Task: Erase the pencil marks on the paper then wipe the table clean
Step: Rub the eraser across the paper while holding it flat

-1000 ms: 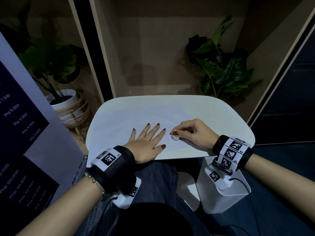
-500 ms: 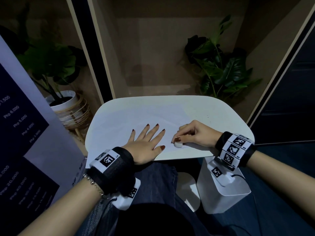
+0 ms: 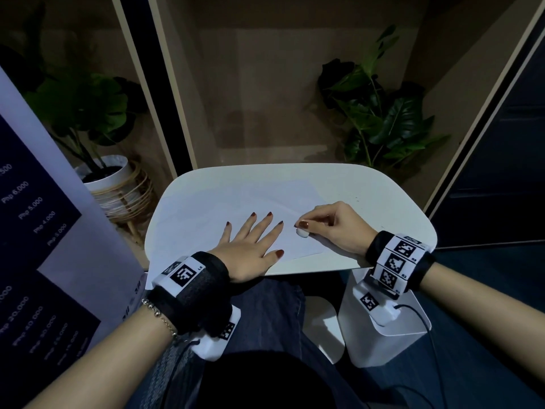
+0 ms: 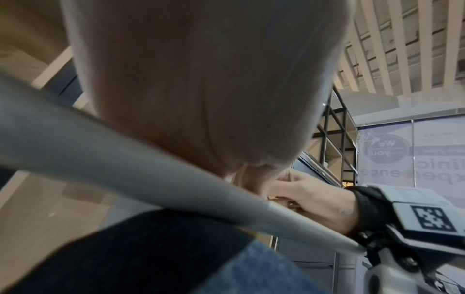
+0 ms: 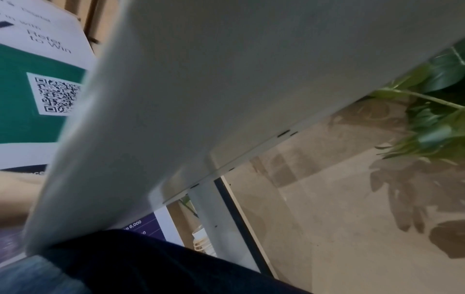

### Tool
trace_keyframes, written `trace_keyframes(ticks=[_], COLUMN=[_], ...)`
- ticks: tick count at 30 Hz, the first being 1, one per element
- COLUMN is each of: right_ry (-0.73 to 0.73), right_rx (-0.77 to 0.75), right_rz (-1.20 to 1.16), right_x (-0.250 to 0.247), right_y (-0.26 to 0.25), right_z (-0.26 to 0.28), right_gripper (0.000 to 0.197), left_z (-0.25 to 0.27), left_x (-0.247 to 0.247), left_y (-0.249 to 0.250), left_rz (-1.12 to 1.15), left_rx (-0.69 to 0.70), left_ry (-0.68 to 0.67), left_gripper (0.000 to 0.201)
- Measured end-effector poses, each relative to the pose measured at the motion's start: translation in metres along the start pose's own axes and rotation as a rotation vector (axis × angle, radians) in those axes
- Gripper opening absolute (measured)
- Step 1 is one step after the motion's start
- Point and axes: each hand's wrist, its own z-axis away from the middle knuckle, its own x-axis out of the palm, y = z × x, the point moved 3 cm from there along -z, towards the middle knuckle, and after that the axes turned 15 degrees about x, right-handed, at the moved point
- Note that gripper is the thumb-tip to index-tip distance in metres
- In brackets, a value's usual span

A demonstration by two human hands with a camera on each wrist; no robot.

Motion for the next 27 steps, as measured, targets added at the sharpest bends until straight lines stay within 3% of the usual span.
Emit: trace_keyframes(ticks=[4, 8, 13, 17, 18, 22, 27], right_ry=[-0.154, 0.062, -0.145, 0.085, 0.072, -0.223, -0.120], right_rx=[0.010, 0.004, 0.036, -0.007, -0.010, 0.026, -0.018], right_rz=[0.126, -0.008, 0.125, 0.060, 0.081, 0.174, 0.131], right_x=[-0.003, -0.003, -0.007, -0.006, -0.008, -0.014, -0.008], right_y=[-0.004, 0.000, -0.001, 0.004, 0.005, 0.002, 0.000], right_z=[0.001, -0.004, -0.002, -0.007, -0.008, -0.003, 0.000], right_gripper=[0.017, 0.013, 0.015, 0.010, 0.010, 0.013, 0.013], left_z=[0.000, -0.001, 0.000, 0.000, 0.000, 0.001, 0.001], left_x=[0.001, 0.001, 0.001, 0.000, -0.001, 0.000, 0.000], left_y=[0.000, 0.000, 0.000, 0.000, 0.000, 0.000, -0.001], left_rz=[0.003, 0.002, -0.002, 0.000, 0.002, 0.009, 0.011], left_rx=[-0.001, -0.001, 0.004, 0.005, 0.005, 0.003, -0.001], left_ry=[0.003, 0.001, -0.011, -0.013, -0.013, -0.007, -0.006], left_gripper=[0.060, 0.062, 0.062, 0.062, 0.062, 0.062, 0.063])
